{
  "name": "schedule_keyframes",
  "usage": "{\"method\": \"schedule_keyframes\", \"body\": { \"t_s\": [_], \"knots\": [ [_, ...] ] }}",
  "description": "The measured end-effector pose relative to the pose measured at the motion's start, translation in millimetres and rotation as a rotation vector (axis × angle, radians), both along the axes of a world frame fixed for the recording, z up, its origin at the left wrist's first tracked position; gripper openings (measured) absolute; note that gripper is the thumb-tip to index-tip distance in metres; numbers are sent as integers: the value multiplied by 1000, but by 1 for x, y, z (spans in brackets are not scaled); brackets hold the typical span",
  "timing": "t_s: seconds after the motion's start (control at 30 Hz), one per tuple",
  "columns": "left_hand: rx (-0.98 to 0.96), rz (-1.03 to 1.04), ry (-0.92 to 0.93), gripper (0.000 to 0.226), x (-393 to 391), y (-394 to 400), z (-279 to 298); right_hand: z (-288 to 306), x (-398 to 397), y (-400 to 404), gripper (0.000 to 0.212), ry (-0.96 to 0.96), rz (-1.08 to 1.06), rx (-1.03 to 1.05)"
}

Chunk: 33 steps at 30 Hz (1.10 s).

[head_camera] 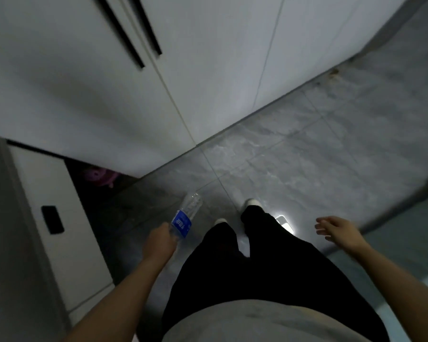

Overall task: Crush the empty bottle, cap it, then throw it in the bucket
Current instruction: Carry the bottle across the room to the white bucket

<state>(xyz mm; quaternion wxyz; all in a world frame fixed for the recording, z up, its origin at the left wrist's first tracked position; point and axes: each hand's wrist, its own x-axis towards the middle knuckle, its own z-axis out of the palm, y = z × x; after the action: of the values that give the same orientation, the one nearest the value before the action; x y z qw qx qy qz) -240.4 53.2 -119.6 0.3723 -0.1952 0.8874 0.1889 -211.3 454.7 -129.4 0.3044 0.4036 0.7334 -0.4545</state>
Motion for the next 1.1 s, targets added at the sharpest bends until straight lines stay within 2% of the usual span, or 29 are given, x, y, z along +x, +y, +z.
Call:
{"method": "schedule_keyframes", "body": {
  "t_s": [0.17,0.33,0.53,0.73,0.93,1.1],
  "knots": [
    [-2,-199,24,22,-47,31,-2,-4,44,26,27,41,-241,16],
    [-24,-394,28,23,-102,97,-6,-17,60,63,27,65,-421,31],
    [-28,-519,85,21,-165,206,-9,-31,30,145,29,79,-528,1],
    [-45,-631,133,20,-214,309,-6,-18,-12,240,28,139,-618,-50],
    [-47,-699,111,18,-262,386,-7,-16,-40,312,27,160,-757,-67],
    [-30,-764,78,19,-318,465,-17,-31,-47,360,28,93,-835,-20]
  ]
}}
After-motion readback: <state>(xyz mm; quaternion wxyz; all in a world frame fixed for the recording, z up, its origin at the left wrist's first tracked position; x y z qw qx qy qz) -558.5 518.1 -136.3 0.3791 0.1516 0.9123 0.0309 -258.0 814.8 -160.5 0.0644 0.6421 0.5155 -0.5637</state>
